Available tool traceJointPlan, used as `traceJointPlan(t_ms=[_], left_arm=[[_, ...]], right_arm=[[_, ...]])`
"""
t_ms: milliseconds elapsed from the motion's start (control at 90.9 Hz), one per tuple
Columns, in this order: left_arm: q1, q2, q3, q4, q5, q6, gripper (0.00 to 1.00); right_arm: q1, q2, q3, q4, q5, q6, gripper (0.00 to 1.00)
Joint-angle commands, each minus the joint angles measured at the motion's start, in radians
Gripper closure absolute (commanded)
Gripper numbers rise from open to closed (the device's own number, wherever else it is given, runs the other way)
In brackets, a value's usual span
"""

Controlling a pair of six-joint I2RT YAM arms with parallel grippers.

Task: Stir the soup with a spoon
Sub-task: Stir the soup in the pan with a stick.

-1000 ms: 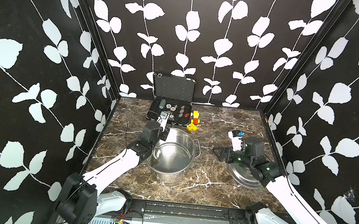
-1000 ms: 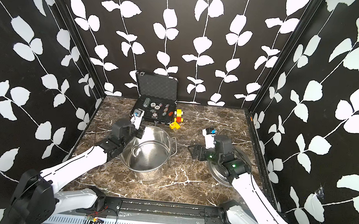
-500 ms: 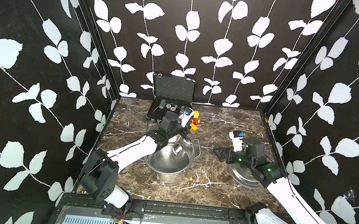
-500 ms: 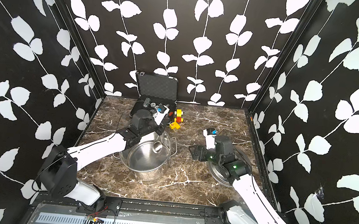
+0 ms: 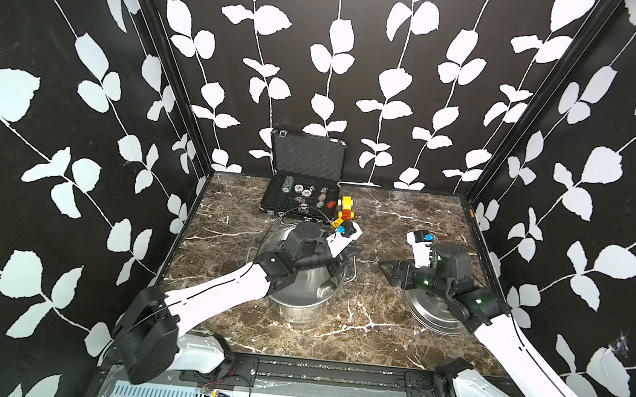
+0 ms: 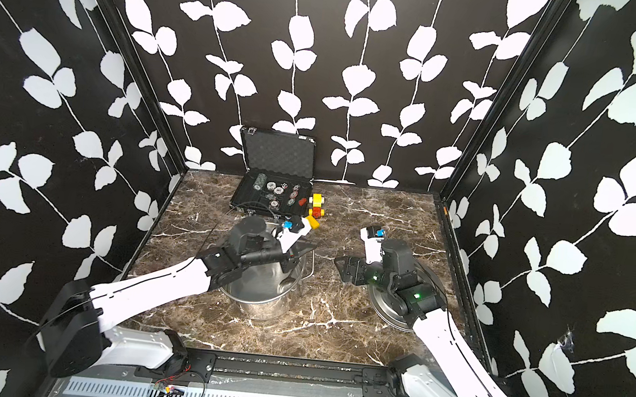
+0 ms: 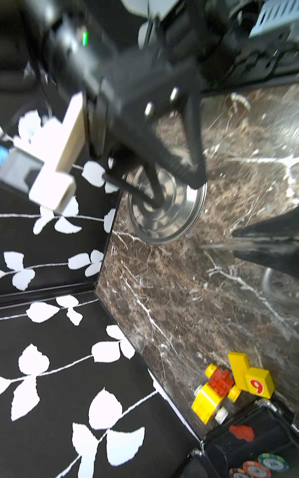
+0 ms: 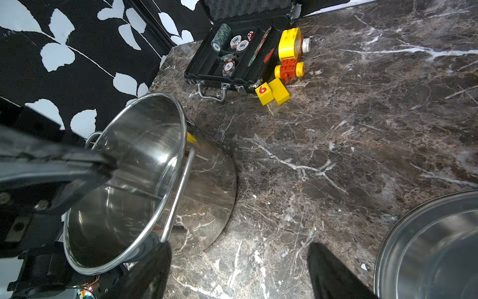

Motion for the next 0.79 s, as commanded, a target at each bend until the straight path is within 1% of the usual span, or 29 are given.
traceJointPlan(t_ms=[0,154,253,462,627,781], left_arm=[[-0.007,-0.089,-0.058,-0.051,0.047,-0.027,1.00],[-0.008,-0.184,-0.116,-0.090,0.084,-0.057,1.00],[-0.007,-0.240,-0.141,-0.142,0.072,-0.046,1.00],[-0.007,-0.341,-0.184,-0.237,-0.085,-0.013,1.00],[-0.004,-0.383,-0.189,-0.299,-0.181,0.005,1.00],[0.024,-0.409,-0.184,-0.365,-0.353,0.004,1.00]], right_arm=[[0.009,0.001,0.030,0.019,0.009,-0.008,0.15],[0.011,0.019,0.036,0.032,0.007,-0.008,0.15],[0.014,0.030,0.035,0.039,0.005,-0.007,0.15],[0.023,0.041,0.029,0.053,0.006,-0.002,0.15],[0.029,0.055,0.038,0.053,0.006,-0.005,0.16],[0.033,0.057,0.039,0.053,0.007,-0.011,0.16]])
